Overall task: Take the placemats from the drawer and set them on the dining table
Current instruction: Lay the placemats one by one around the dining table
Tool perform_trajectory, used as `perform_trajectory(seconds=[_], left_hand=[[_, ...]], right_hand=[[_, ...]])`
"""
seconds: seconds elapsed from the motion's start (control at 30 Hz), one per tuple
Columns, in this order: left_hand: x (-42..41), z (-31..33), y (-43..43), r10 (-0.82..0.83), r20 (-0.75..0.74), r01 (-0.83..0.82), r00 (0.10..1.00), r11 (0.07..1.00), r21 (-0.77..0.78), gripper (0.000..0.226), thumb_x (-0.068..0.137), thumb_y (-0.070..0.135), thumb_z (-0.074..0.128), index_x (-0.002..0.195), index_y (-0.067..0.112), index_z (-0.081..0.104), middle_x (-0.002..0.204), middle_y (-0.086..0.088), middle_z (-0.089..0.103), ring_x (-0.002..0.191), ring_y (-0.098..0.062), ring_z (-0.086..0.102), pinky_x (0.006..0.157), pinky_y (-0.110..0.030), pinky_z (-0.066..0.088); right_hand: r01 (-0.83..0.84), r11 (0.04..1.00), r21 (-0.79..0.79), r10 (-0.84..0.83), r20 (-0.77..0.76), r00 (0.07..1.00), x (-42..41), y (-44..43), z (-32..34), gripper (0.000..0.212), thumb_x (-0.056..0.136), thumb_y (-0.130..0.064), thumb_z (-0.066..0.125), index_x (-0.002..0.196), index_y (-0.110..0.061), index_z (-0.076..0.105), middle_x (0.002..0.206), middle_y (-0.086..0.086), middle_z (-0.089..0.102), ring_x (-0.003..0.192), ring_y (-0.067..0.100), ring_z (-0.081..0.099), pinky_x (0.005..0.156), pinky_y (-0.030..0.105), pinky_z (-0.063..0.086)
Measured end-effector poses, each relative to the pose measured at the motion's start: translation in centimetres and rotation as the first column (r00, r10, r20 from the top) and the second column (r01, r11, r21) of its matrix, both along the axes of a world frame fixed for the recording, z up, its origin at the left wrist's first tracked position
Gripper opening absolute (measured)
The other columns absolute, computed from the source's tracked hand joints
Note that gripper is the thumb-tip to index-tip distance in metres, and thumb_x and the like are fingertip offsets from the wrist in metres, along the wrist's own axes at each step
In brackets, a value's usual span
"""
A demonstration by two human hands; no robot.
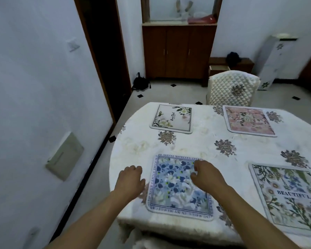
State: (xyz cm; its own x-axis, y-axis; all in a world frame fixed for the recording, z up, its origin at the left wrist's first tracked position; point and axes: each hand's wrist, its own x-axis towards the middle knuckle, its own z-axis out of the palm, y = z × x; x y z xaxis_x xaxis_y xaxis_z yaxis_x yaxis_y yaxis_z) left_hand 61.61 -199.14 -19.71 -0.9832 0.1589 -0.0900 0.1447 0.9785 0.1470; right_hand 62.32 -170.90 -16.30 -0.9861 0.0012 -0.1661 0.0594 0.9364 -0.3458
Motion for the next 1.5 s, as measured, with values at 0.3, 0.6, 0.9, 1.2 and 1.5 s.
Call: perform_trajectory(seconds=[0.3,0.6,0.9,1.2,1.5], left_hand=[[-5.0,1.0,-10.9,-0.160,0.003,0.160,0.987,0.985,0.060,0.033,0.090,0.040,0.050,0.112,0.016,0.057,0.105,-0.005,0.061,0.102,-0.028,0.056,0.084,-0.037,0.045],[-9.2,1.1,-15.5,-0.139,-0.018,0.140,0.990,0.985,0.103,0.033,0.089,0.040,0.054,0.110,0.015,0.059,0.101,-0.004,0.062,0.097,-0.027,0.058,0.081,-0.035,0.047],[-22.5,0.8,-25.8,-0.245,-0.053,0.250,0.968,0.956,0.155,0.029,0.088,0.033,0.053,0.109,0.015,0.061,0.104,-0.007,0.062,0.099,-0.027,0.057,0.083,-0.036,0.044],[-39.4,2.6,-32.3,-0.451,-0.078,0.456,0.889,0.888,0.058,0.028,0.090,0.034,0.050,0.108,0.016,0.059,0.104,-0.005,0.061,0.098,-0.026,0.055,0.083,-0.036,0.039],[-53.3,1.0,-26.4,-0.565,-0.011,0.562,0.825,0.823,-0.083,0.029,0.090,0.034,0.050,0.112,0.017,0.058,0.111,-0.006,0.062,0.104,-0.026,0.054,0.091,-0.037,0.037]], right_hand=[[0.184,0.983,0.020,-0.185,0.043,0.982,0.0,-11.3,1.2,0.023,0.089,-0.028,0.056,0.098,-0.007,0.057,0.090,0.010,0.060,0.069,0.020,0.049,0.060,0.032,0.037],[0.143,0.989,0.032,-0.144,0.024,0.989,-5.7,-15.3,1.4,0.020,0.090,-0.030,0.055,0.094,-0.011,0.055,0.086,0.004,0.053,0.073,0.021,0.053,0.065,0.033,0.046],[0.167,0.984,0.056,-0.167,-0.002,0.986,-18.7,-26.0,-1.4,0.024,0.087,-0.031,0.056,0.098,-0.010,0.057,0.097,0.009,0.060,0.089,0.028,0.058,0.069,0.033,0.046],[0.343,0.936,0.077,-0.345,0.011,0.939,-29.9,-35.6,-0.4,0.026,0.086,-0.031,0.056,0.101,-0.010,0.057,0.098,0.009,0.058,0.088,0.029,0.057,0.068,0.033,0.046],[0.487,0.863,0.135,-0.489,-0.022,0.872,-39.3,-33.2,-2.2,0.022,0.085,-0.029,0.054,0.095,-0.011,0.057,0.094,0.009,0.059,0.084,0.029,0.058,0.064,0.032,0.045]])
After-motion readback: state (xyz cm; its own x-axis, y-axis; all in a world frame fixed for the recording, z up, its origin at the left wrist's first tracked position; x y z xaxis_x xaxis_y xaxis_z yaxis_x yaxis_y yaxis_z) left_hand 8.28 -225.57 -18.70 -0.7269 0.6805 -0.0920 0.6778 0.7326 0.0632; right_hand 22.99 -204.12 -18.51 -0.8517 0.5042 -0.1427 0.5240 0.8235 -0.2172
